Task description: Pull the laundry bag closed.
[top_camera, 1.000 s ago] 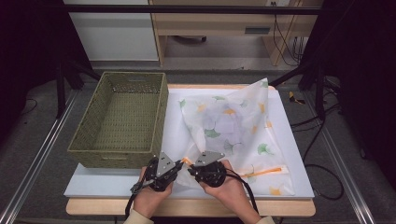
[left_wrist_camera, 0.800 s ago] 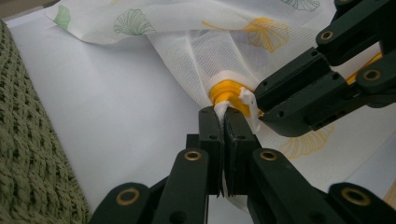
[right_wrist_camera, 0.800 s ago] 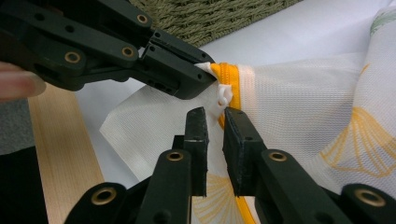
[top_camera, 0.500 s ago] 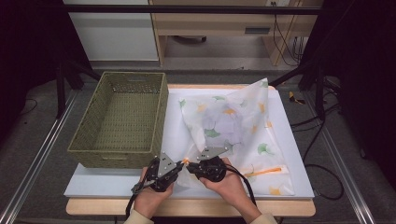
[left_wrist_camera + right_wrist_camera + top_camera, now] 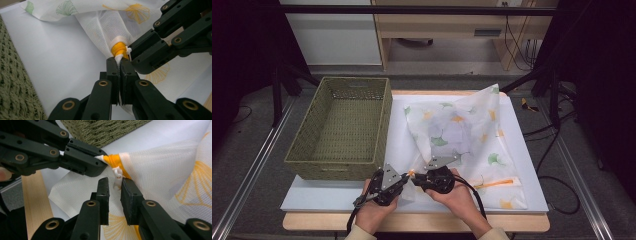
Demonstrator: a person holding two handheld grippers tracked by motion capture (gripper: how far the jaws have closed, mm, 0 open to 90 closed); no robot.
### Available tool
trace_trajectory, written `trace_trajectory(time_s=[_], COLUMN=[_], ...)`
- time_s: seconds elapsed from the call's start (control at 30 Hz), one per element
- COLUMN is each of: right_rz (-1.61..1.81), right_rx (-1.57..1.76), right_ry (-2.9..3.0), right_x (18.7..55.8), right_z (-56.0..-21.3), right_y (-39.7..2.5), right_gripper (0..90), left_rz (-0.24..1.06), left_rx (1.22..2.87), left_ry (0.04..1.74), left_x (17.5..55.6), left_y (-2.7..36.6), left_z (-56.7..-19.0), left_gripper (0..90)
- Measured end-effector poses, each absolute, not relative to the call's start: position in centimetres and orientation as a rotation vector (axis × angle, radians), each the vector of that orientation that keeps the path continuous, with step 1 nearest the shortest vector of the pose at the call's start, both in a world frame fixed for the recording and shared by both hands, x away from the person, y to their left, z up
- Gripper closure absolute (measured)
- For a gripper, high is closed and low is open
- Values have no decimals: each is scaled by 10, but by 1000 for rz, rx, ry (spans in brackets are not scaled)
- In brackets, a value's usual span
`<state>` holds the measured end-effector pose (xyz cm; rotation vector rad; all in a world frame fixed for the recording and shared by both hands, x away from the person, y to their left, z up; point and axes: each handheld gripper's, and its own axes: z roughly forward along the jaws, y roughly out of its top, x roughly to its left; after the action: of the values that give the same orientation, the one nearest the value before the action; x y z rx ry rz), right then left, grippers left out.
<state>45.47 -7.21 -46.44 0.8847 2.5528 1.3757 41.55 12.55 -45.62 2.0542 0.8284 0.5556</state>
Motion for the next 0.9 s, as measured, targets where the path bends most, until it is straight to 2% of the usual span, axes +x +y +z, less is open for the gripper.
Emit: trace_trajectory(time_s=[0.23, 0.47, 0.73, 0.9], right_rz=[1391, 1396, 1389, 1368], right_rx=[901, 887, 911, 921], right_ry=[2542, 2554, 2538, 2532], right_x=[457, 455, 456, 455], right_z=[-467, -466, -466, -465], right_y=[-73, -73, -71, -70], right_gripper=[834, 813, 881, 894], left_rz=[559, 557, 558, 560], left_rx=[2054, 2057, 2055, 2053], left_ry=[837, 839, 842, 843], left_x=[417, 417, 417, 417], left_y=[126, 127, 126, 126], left_z=[-457, -458, -458, -459], left_gripper=[874, 874, 874, 874])
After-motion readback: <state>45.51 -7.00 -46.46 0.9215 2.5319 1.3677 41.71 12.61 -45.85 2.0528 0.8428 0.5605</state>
